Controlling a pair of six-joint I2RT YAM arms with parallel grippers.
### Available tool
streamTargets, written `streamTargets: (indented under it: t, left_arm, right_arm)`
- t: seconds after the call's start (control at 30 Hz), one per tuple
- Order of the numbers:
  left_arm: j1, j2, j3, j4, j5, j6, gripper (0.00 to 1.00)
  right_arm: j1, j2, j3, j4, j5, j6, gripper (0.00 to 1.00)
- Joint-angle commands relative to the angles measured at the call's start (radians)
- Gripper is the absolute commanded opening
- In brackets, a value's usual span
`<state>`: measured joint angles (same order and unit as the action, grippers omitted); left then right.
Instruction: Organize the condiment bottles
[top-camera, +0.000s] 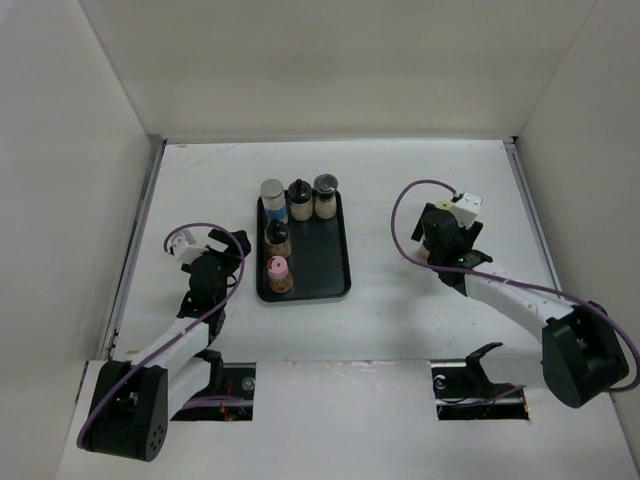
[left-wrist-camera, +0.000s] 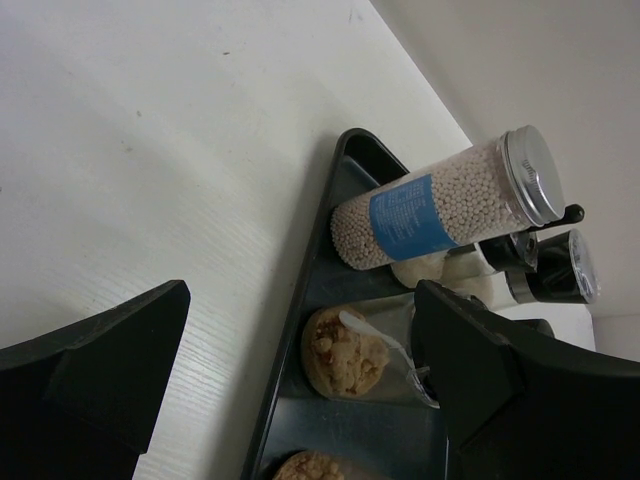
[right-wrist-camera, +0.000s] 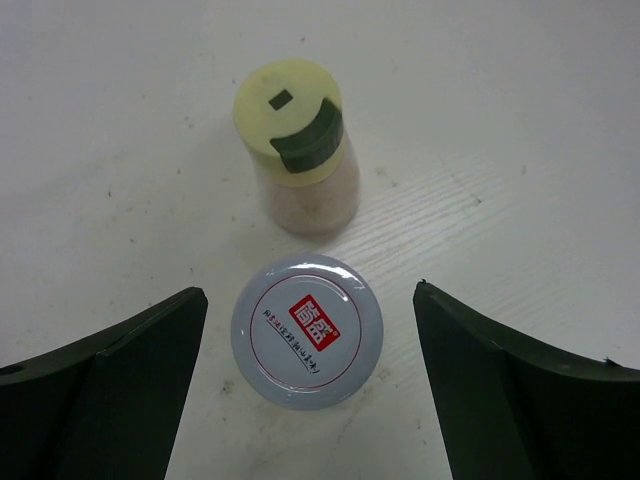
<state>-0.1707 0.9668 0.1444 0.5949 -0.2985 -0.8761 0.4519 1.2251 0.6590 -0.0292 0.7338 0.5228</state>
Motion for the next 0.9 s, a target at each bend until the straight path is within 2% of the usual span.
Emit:
streamTargets:
  t: [0.0, 0.1, 0.23, 0.4, 0.47, 0.57, 0.73, 0.87]
  left_arm:
    - [0.001, -0.010, 0.014, 0.045, 0.018, -0.011, 1.00]
    - [0.006, -0.016, 0.009, 0.045, 0.007, -0.011, 1.00]
    - [0.004, 0.006, 0.015, 0.046, 0.025, -0.015, 1.00]
    - [0.007, 0.009, 0.014, 0.046, 0.018, -0.015, 1.00]
    - [0.007, 0.009, 0.015, 0.046, 0.024, -0.015, 1.00]
    - [0.003, -0.010, 0.012, 0.046, 0.012, -0.011, 1.00]
    - [0.003, 0.009, 0.017, 0.046, 0.021, -0.015, 1.00]
    - [0.003, 0.001, 0.015, 0.046, 0.006, -0.012, 1.00]
  right_arm:
    - [-0.003, 0.046, 0.050, 0.035, -0.039, 0.023, 0.91]
    - [-0.005, 0.085, 0.037, 0.046, -0.040, 0.034, 0.90]
    - [-0.015, 0.135, 0.027, 0.084, -0.065, 0.036, 0.82]
    - [-0.011, 0.145, 0.048, 0.098, -0.062, 0.028, 0.59]
    - [-0.005, 0.140, 0.060, 0.103, -0.054, 0.020, 0.54]
    - [0.049, 0.114, 0.080, 0.104, -0.025, -0.016, 0.50]
    - [0.177, 0.063, 0.157, 0.123, 0.012, -0.075, 0.48]
    - [0.306, 0.181, 0.283, 0.195, -0.049, -0.128, 0.47]
